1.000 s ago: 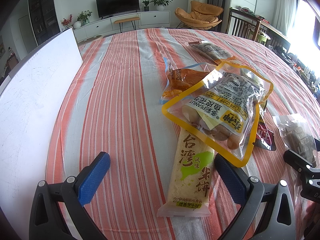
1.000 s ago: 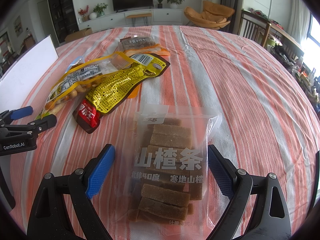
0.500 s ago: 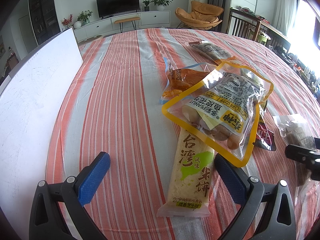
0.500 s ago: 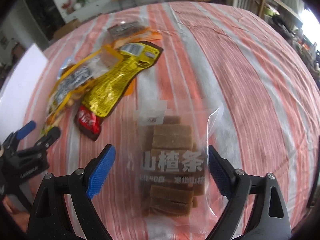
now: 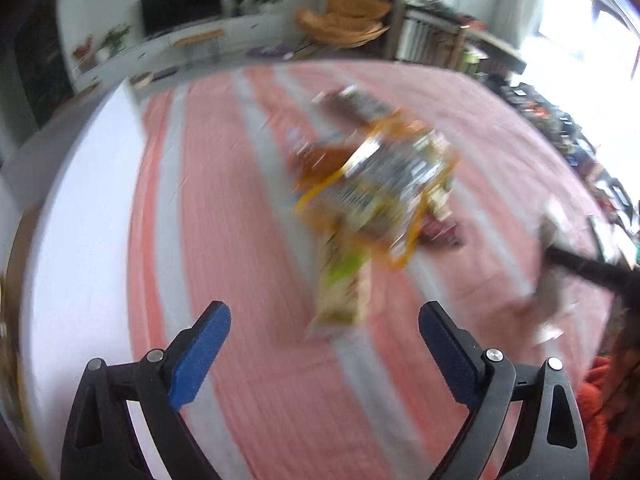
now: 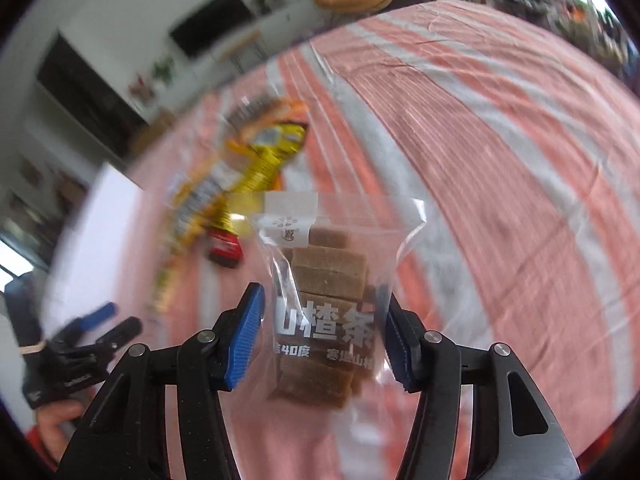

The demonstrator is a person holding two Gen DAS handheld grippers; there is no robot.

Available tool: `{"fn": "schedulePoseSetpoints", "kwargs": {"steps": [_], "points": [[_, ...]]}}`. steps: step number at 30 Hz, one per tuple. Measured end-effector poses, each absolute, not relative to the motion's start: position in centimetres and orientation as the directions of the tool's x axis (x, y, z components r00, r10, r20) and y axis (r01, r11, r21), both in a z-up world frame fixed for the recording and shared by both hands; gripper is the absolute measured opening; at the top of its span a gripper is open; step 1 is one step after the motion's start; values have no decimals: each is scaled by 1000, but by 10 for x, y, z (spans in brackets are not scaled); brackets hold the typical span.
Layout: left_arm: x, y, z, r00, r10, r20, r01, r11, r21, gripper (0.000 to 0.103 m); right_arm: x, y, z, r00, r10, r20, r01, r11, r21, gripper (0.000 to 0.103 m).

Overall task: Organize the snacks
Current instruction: 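Lift the hawthorn bag with the right tool while the left tool grasps the yellow-bordered bag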

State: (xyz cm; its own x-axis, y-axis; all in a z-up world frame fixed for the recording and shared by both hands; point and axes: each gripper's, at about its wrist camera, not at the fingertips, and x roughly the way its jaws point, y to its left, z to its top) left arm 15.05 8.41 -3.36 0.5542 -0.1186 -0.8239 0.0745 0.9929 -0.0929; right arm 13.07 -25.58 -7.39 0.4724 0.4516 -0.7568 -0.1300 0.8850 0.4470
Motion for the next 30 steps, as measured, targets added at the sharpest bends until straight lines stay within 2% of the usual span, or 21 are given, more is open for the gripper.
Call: {"fn": "schedulePoseSetpoints", "kwargs": {"steps": [1,2,4,7,10,13,14,15,16,19,22,23,24,25,28,29,30], "points": [[157,77,-26,561,-129,-818,109,991,-81,95,127,-257,-73,481,463,-745,-130,878,461,51],[171,62,-18,570,-123,-812,162,986,-36,95,124,-257,-72,488,463,-740,-125,876,465,15],[198,43,-16,553,-119,-825,225,974,11,95,123,-261,-73,474,516,-713,-113,839,532,16],[248,21,-34,490,-113,-864,299,953,45,95,129,-254,-75,455,488,-745,-105,860,499,16],[269,8,-54,471,-27,-882,329,933,147,95,125,-259,-78,455,487,-745,-85,857,508,16],[277,9,-68,450,5,-893,345,922,178,95,122,-265,-79,459,487,-743,-81,855,511,24],[278,11,-70,441,-7,-897,350,922,165,95,122,-266,-80,461,485,-743,-79,856,510,40],[279,15,-70,432,-37,-901,356,925,133,90,121,-268,-79,461,483,-744,-75,857,510,54],[279,19,-69,416,-91,-905,368,927,75,70,120,-268,-77,462,476,-748,-64,859,507,70],[278,29,-65,410,-150,-900,340,940,-2,57,118,-263,-75,444,434,-784,-32,882,470,71],[271,36,-59,422,-153,-893,290,957,-27,55,123,-237,-84,374,385,-844,-10,911,411,76],[265,41,-54,431,-169,-886,267,962,-54,55,126,-223,-91,335,361,-870,-20,926,377,84],[259,45,-48,437,-188,-880,253,964,-80,55,126,-211,-91,353,320,-879,-50,945,324,86],[254,49,-42,442,-202,-874,242,965,-101,55,128,-190,-91,367,255,-895,-105,967,233,86],[226,72,-7,486,-270,-832,210,959,-188,55,128,-159,-97,387,112,-915,-217,976,28,76],[217,79,4,502,-285,-817,207,956,-206,55,126,-158,-97,404,97,-909,-229,973,2,60],[205,89,19,526,-302,-795,204,952,-227,55,124,-163,-94,407,108,-907,-226,974,14,57]]}}
